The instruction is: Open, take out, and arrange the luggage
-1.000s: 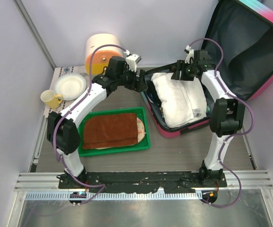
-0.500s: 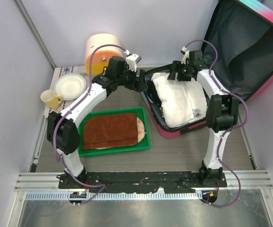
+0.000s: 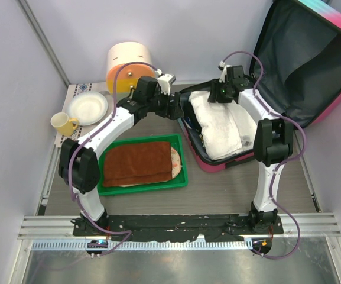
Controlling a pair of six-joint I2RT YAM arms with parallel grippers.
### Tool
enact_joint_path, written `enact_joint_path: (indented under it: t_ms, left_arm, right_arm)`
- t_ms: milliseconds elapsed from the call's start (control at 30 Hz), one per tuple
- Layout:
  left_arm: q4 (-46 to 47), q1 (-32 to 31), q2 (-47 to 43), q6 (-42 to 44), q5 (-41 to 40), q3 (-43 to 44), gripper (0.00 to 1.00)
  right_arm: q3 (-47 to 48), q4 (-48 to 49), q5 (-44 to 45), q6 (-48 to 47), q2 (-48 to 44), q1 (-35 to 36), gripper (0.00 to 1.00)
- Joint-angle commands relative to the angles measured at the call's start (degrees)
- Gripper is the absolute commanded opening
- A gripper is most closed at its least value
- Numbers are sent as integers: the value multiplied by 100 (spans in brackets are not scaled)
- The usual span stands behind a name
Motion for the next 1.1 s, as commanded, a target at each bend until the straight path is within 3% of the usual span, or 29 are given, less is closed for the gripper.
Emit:
enact_joint_path:
  t_ms: [0, 100, 167, 233, 533, 700, 767, 800, 833, 933, 1067]
  left_arm:
    - [331, -26, -345, -96, 141, -59, 78]
    - [340, -43, -345, -70, 167, -41, 79]
    - [331, -69, -301, -26, 176, 55, 79]
    - [323, -122, -196, 1, 158, 169, 78]
    - [322, -395, 709, -245, 62, 1461, 76]
    - [480, -430, 1447, -359, -114, 2058, 75]
    - [542, -430, 1615, -465, -105, 2199, 74]
    - [612, -430, 1807, -491, -105, 2339, 74]
    - [665, -439, 1887, -518, -114, 2401, 74]
    - [797, -439, 2256, -597, -114, 2717, 76]
    - [947, -439, 2722, -685, -114, 3192, 78]
  right_arm:
    - [38, 25, -812, 217, -359, -64, 47]
    - [-76, 130, -830, 86, -658, -64, 33]
    - [-234, 297, -795, 41, -842, -108, 14]
    - [-279, 350, -769, -37, -1027, -187, 2]
    - [-261, 157, -821, -187, -1036, -898, 1]
    - [-366, 7, -664, -389, -887, -908, 1]
    - [-402, 25, -689, -424, -834, -1073, 7]
    - [-410, 16, -707, -425, -808, -1092, 14]
    - [-402, 7, -742, -425, -782, -1101, 32]
    - [-376, -19, -734, -425, -773, -1145, 59]
    - [-279, 25, -593, -451, -799, -1294, 70]
